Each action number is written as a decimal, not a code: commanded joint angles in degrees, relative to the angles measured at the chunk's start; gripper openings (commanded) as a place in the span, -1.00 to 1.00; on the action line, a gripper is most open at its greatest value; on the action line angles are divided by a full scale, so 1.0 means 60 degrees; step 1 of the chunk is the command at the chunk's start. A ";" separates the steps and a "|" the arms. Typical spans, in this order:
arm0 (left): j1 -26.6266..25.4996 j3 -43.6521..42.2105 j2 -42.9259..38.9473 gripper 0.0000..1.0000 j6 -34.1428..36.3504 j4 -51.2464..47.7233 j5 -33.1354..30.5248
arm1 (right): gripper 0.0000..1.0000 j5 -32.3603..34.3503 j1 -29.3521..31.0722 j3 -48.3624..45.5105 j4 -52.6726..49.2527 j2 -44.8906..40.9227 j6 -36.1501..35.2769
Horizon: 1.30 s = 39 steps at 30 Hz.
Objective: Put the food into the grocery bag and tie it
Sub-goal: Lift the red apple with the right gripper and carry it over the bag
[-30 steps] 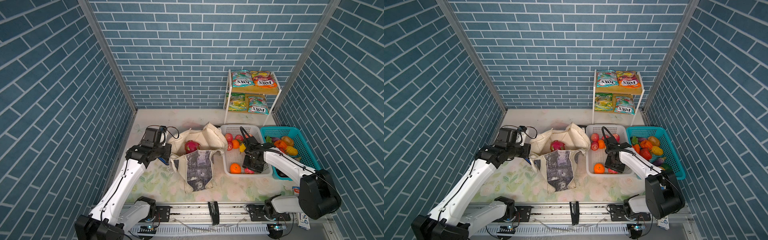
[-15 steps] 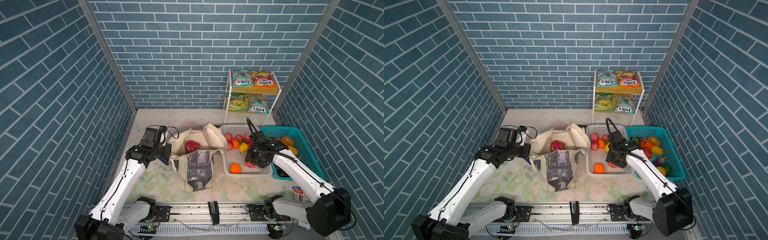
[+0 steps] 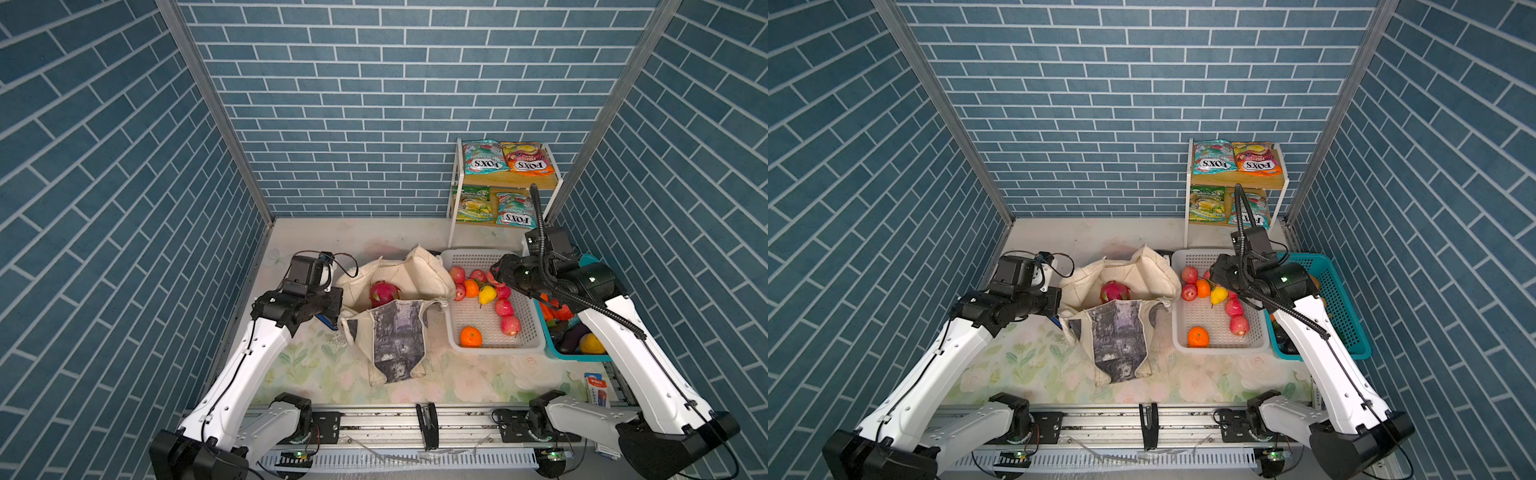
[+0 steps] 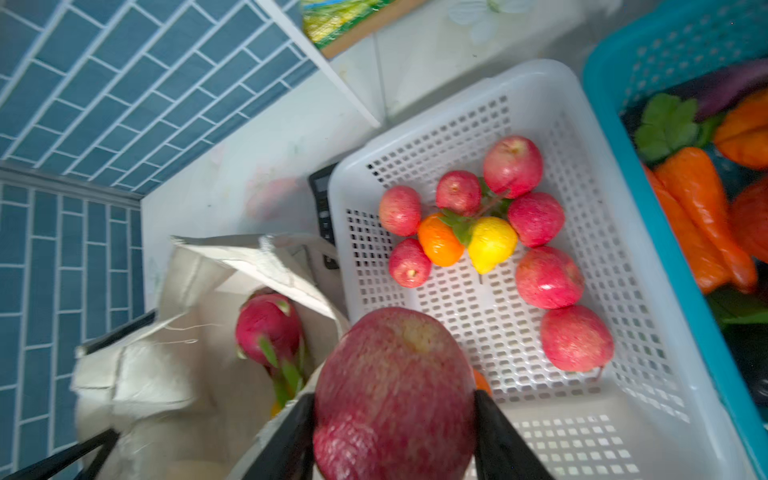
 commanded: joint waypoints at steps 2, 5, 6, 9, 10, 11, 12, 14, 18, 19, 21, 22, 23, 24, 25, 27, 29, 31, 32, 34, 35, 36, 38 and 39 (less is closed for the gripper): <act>0.0050 -0.0134 -0.0115 -0.91 -0.0015 0.0032 0.0085 | -0.24 0.0019 0.1183 0.1364 0.0358 0.1234 -0.0419; 0.0050 -0.0145 -0.0157 -0.91 -0.0001 0.0032 0.0068 | -0.24 -0.0033 0.1878 0.2362 0.0360 0.2152 -0.0519; 0.0054 -0.0138 -0.0154 -0.91 -0.0001 0.0032 0.0070 | -0.24 -0.0042 0.2037 0.2618 0.0371 0.2402 -0.0541; 0.0050 -0.0134 -0.0138 -0.91 -0.0001 0.0032 0.0087 | -0.24 -0.0091 0.2496 0.3247 0.0440 0.3131 -0.0585; 0.0050 -0.0134 -0.0153 -0.91 -0.0001 0.0032 0.0099 | -0.24 -0.0133 0.2632 0.3412 0.0457 0.3365 -0.0598; 0.0050 -0.0134 -0.0151 -0.91 -0.0001 0.0031 0.0092 | -0.24 -0.0151 0.2753 0.3542 0.0473 0.3585 -0.0600; 0.0050 -0.0141 -0.0150 -0.91 -0.0001 0.0025 0.0099 | -0.24 -0.0183 0.2867 0.3641 0.0488 0.3765 -0.0596; 0.0050 -0.0149 -0.0159 -0.91 -0.0001 0.0025 0.0099 | -0.24 -0.0285 0.3087 0.3761 0.0530 0.4113 -0.0607; 0.0050 -0.0149 -0.0151 -0.92 -0.0001 0.0032 0.0081 | -0.24 -0.0349 0.3398 0.3741 0.0566 0.4538 -0.0585; 0.0050 -0.0149 -0.0136 -0.92 -0.0004 0.0031 0.0099 | -0.24 -0.0374 0.3465 0.3716 0.0590 0.4614 -0.0585; 0.0050 -0.0149 -0.0123 -0.91 -0.0001 0.0032 0.0100 | -0.24 -0.0420 0.3554 0.3653 0.0596 0.4732 -0.0573; 0.0050 -0.0149 -0.0120 -0.91 -0.0001 0.0032 0.0099 | -0.24 -0.0436 0.3591 0.3613 0.0624 0.4777 -0.0563; 0.0050 -0.0149 -0.0122 -0.91 -0.0001 0.0032 0.0106 | -0.24 -0.0451 0.3634 0.3583 0.0647 0.4821 -0.0556; 0.0050 -0.0149 -0.0132 -0.91 -0.0008 0.0032 0.0091 | -0.24 -0.0491 0.3686 0.3565 0.0669 0.4869 -0.0546; 0.0050 -0.0149 -0.0124 -0.91 -0.0001 0.0032 0.0108 | -0.24 -0.0522 0.3723 0.3551 0.0681 0.4922 -0.0541; 0.0050 -0.0149 -0.0120 -0.91 -0.0001 0.0032 0.0109 | -0.24 -0.0594 0.3842 0.3550 0.0702 0.5058 -0.0541; 0.0050 -0.0149 -0.0129 -0.91 -0.0001 0.0027 0.0096 | -0.23 -0.0687 0.3964 0.3554 0.0707 0.5190 -0.0527; 0.0050 -0.0161 -0.0117 -0.91 -0.0001 0.0025 0.0112 | -0.23 -0.0717 0.4069 0.3550 0.0692 0.5309 -0.0527; 0.0050 -0.0164 -0.0120 -0.91 -0.0001 0.0032 0.0105 | -0.23 -0.0730 0.4115 0.3550 0.0692 0.5348 -0.0527; 0.0050 -0.0164 -0.0112 -0.91 -0.0001 0.0032 0.0112 | -0.23 -0.0730 0.4229 0.3566 0.0706 0.5408 -0.0528; 0.0050 -0.0154 -0.0098 -0.91 -0.0001 0.0028 0.0111 | -0.23 -0.0730 0.4272 0.3561 0.0721 0.5429 -0.0527; 0.0050 -0.0164 -0.0101 -0.91 -0.0001 0.0032 0.0109 | -0.23 -0.0730 0.4320 0.3550 0.0735 0.5459 -0.0512; 0.0050 -0.0164 -0.0096 -0.91 -0.0001 0.0032 0.0113 | -0.23 -0.0759 0.4390 0.3550 0.0765 0.5543 -0.0513; 0.0050 -0.0160 -0.0090 -0.91 -0.0001 0.0031 0.0114 | -0.23 -0.0802 0.4411 0.3552 0.0777 0.5608 -0.0512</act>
